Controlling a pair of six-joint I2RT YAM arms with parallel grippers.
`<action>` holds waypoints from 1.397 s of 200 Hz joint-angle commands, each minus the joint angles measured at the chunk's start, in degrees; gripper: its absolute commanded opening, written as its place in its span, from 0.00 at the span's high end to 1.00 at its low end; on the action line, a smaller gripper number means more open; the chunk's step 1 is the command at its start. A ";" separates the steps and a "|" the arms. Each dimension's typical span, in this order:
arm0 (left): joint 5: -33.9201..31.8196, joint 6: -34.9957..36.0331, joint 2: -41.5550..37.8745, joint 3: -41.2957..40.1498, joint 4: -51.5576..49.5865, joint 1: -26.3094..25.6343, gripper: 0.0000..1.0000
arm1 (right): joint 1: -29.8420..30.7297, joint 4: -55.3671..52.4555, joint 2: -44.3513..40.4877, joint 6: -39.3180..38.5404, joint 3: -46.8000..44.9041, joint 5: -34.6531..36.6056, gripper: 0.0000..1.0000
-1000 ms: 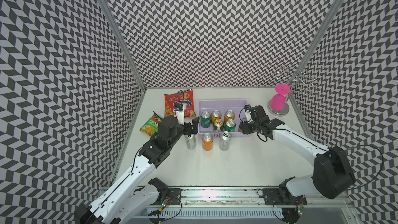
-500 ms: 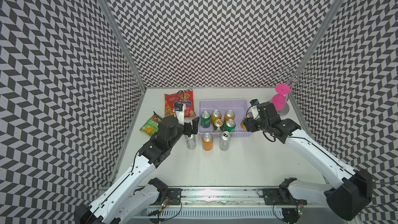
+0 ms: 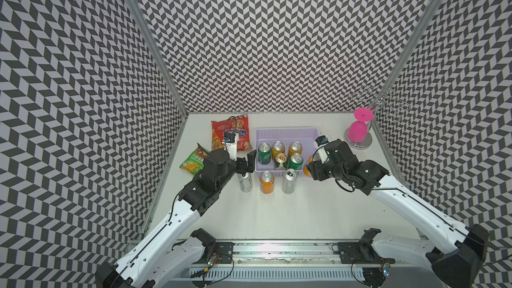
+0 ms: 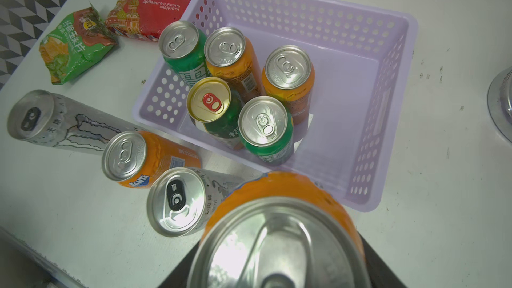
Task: Take out the drinks from the basket
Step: Place the drink at the center of the board.
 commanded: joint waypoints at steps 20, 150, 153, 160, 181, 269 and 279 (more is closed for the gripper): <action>-0.07 0.12 -0.39 0.52 0.02 0.43 0.01 | 1.35 7.00 -2.26 3.75 -3.82 -0.83 0.46; -0.40 0.16 -0.57 0.42 -0.13 0.40 0.01 | 1.62 19.26 2.82 5.42 -13.87 2.26 0.47; -0.37 0.11 -0.56 0.43 -0.09 0.40 0.01 | 1.62 19.38 2.94 5.48 -13.93 2.42 0.47; -0.35 0.17 -0.43 0.43 -0.07 0.35 0.01 | 1.66 19.80 3.10 5.51 -14.19 2.64 0.47; -0.32 0.17 -0.30 0.43 -0.08 0.37 0.01 | 1.62 21.40 3.18 5.69 -15.34 3.54 0.47; -0.35 0.18 -0.03 0.52 -0.14 0.35 0.01 | 1.80 24.31 5.65 6.10 -18.08 5.12 0.46; -0.26 0.18 -0.03 0.50 -0.07 0.39 0.01 | 1.80 24.35 5.72 6.02 -18.35 5.09 0.46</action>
